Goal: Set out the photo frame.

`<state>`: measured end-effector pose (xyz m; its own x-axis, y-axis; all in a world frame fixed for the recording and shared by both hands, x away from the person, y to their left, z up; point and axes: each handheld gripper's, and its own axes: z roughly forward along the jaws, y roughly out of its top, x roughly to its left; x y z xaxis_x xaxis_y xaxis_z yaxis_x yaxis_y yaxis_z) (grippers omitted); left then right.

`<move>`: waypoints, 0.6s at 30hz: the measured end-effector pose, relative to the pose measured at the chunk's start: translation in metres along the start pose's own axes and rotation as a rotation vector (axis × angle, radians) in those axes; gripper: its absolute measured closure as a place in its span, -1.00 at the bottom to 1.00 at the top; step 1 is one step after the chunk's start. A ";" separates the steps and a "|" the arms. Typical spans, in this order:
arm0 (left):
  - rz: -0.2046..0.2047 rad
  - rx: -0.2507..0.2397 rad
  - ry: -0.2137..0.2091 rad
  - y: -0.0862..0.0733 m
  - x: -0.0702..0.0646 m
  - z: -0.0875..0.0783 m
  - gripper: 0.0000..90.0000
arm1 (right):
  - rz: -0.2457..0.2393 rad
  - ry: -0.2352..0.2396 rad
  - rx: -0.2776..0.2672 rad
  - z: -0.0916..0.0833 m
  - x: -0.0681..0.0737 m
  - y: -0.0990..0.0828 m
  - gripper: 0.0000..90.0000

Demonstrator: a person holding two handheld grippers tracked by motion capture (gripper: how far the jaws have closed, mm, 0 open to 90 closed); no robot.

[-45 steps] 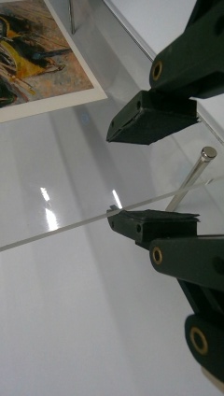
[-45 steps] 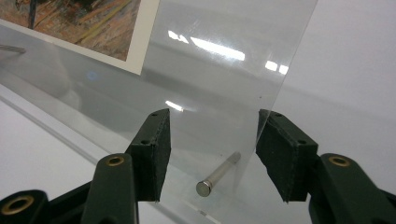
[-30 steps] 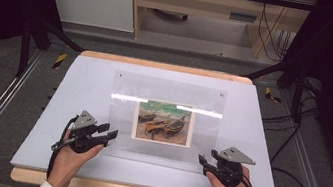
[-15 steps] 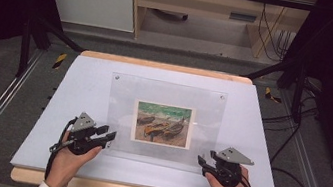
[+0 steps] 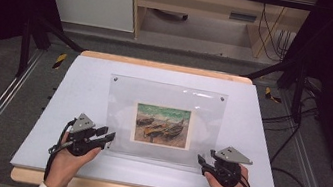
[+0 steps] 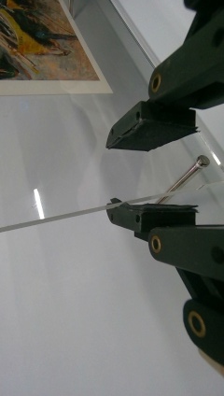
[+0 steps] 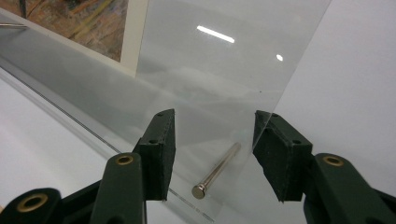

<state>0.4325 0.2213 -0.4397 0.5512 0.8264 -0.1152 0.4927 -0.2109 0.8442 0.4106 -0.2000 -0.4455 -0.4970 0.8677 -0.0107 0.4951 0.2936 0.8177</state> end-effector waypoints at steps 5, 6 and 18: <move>0.002 0.001 0.000 0.000 0.000 0.000 0.37 | 0.008 0.005 -0.001 0.000 -0.001 0.000 0.11; 0.002 0.001 0.000 0.000 0.000 0.000 0.38 | 0.003 0.006 -0.003 0.000 -0.001 0.000 0.11; 0.005 0.003 0.008 -0.002 -0.002 -0.001 0.39 | 0.002 0.012 0.002 0.000 -0.001 -0.001 0.11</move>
<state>0.4297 0.2203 -0.4401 0.5484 0.8294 -0.1066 0.4919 -0.2169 0.8432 0.4108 -0.2015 -0.4467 -0.5044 0.8635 -0.0019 0.4979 0.2926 0.8163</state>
